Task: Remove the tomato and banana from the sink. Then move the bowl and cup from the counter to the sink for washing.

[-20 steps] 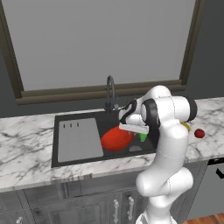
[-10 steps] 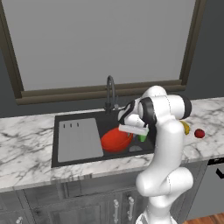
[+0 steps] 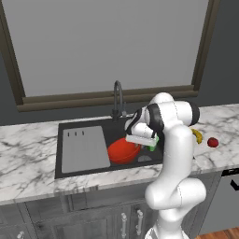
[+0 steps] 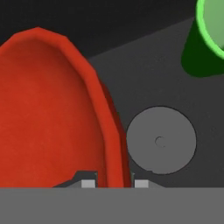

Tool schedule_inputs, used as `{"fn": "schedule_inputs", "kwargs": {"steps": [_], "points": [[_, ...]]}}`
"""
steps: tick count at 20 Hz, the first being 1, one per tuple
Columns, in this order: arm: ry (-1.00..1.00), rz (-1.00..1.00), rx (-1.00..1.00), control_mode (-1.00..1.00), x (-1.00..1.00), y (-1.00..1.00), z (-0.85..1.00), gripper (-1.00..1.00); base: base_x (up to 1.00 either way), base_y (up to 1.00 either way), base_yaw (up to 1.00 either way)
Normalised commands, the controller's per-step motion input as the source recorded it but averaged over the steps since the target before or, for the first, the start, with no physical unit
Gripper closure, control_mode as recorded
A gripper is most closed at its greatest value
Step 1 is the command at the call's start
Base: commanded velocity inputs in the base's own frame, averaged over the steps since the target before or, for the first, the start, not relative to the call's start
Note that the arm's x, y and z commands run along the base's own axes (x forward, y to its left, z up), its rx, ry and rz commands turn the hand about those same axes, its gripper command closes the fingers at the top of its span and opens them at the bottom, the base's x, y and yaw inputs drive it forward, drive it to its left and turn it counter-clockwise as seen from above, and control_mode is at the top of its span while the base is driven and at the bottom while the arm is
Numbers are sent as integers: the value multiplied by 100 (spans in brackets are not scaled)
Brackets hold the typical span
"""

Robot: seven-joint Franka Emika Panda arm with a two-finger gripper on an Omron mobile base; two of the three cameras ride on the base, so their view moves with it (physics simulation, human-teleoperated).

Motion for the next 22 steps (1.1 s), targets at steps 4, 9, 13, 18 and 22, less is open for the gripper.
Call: {"fn": "schedule_inputs", "kwargs": {"steps": [4, 9, 13, 18, 22], "points": [[0, 0, 1, -100, 18, 6, -20, 100, 0, 0, 0], [0, 0, 0, -100, 17, 4, -20, 100, 0, 0, 0], [0, 0, 0, -100, 14, 9, -19, 100, 0, 0, 0], [0, 0, 1, -100, 6, 15, -15, 100, 0, 0, 0], [0, 0, 1, -100, 6, 11, -18, 100, 0, 0, 0]]}}
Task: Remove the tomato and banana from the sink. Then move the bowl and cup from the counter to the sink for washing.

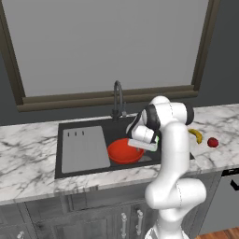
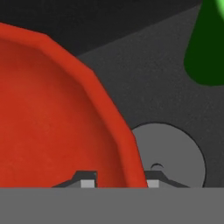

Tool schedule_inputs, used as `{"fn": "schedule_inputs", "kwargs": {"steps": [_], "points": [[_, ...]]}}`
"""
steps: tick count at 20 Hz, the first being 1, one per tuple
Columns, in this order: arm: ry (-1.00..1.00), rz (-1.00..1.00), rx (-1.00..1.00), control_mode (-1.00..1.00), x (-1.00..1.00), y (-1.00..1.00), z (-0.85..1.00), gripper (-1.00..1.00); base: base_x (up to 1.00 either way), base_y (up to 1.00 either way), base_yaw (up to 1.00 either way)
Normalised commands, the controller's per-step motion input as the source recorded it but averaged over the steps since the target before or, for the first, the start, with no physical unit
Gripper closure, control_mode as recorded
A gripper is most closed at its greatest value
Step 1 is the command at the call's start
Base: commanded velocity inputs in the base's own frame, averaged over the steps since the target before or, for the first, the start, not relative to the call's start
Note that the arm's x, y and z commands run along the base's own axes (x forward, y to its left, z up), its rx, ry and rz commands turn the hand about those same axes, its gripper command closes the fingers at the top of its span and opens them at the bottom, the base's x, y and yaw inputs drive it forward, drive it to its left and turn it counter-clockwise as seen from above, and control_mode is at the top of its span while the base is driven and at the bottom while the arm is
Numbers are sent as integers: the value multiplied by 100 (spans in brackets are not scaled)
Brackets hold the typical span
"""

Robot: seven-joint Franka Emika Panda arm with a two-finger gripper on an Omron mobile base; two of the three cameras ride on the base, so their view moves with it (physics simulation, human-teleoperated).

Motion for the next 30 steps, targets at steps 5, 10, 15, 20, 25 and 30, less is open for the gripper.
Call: {"fn": "schedule_inputs", "kwargs": {"steps": [5, 10, 15, 20, 25, 30], "points": [[1, 0, 3, -100, 3, 11, -20, 100, 0, 0, 0], [0, 0, 7, -100, 1, 13, -22, 100, 0, 0, 0], [0, 0, 7, -100, 0, 10, -18, 100, 0, 0, 0], [0, 0, 5, -100, 0, 8, -15, 100, 0, 0, 0], [0, 0, 0, -100, -2, 5, 0, -100, 0, 0, 0], [0, 0, 0, -100, -2, 4, 6, -100, 0, 0, 0]]}}
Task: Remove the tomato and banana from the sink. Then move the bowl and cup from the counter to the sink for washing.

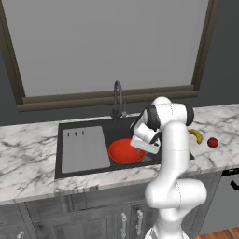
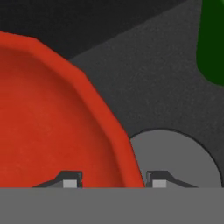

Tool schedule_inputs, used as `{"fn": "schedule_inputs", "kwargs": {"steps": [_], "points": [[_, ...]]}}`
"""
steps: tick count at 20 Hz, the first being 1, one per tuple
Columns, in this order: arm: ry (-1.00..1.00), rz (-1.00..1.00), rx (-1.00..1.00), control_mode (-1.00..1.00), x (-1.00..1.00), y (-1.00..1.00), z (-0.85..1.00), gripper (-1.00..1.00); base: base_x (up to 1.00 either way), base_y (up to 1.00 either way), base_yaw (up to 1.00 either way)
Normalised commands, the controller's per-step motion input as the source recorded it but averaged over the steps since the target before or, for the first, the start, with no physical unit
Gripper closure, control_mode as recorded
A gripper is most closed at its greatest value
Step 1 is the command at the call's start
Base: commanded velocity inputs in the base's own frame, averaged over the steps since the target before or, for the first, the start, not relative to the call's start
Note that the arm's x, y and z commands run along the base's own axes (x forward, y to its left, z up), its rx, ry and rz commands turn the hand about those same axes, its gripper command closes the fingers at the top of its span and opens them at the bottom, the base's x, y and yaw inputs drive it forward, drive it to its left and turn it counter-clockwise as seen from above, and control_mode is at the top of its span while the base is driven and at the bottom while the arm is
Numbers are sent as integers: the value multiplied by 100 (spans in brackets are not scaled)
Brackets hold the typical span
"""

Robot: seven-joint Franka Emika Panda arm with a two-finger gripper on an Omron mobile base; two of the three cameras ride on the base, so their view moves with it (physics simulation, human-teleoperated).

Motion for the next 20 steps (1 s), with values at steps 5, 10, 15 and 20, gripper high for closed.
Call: {"fn": "schedule_inputs", "kwargs": {"steps": [5, 10, 15, 20], "points": [[0, 0, 0, -100, -6, 0, 15, -100, 0, 0, 0], [0, 2, 0, -100, -7, 0, 26, -100, 0, 0, 0], [0, 3, 0, -100, -7, 0, 32, -100, 0, 0, 0], [0, 10, -2, -100, -10, 0, 31, -100, 0, 0, 0]]}}
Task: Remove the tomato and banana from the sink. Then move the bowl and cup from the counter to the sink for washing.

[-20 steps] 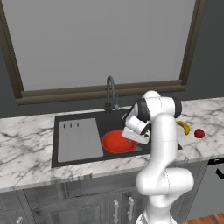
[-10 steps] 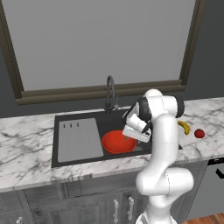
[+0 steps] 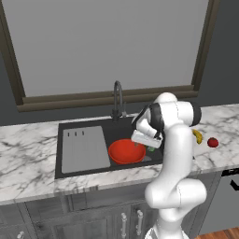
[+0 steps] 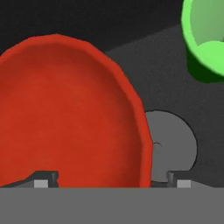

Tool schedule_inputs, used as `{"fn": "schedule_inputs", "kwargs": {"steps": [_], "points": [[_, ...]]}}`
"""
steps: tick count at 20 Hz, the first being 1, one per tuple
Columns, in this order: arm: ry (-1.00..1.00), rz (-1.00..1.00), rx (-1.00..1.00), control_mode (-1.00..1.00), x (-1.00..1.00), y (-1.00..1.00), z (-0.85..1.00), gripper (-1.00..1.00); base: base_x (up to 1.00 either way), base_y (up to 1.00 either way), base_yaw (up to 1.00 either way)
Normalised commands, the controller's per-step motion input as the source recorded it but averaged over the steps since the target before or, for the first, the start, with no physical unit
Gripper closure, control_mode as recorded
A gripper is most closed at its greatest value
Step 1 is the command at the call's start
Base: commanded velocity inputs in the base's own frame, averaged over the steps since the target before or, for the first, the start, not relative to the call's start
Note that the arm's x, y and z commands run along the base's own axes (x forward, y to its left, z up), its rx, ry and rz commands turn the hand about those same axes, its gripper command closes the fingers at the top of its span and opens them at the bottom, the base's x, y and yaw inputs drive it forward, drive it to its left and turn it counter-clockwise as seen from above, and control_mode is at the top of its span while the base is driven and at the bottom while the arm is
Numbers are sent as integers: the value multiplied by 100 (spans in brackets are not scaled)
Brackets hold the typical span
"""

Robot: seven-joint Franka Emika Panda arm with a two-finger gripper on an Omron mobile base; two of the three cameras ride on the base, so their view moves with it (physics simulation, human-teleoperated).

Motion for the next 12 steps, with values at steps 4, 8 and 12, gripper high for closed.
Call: {"fn": "schedule_inputs", "kwargs": {"steps": [4, 8, 12], "points": [[0, 11, -5, -100, -11, 0, 28, -100, 0, 0, 0], [0, 13, -6, -100, -9, 0, 27, -100, 0, 0, 0], [0, 13, -6, -100, -9, 0, 29, -100, 0, 0, 0]]}}
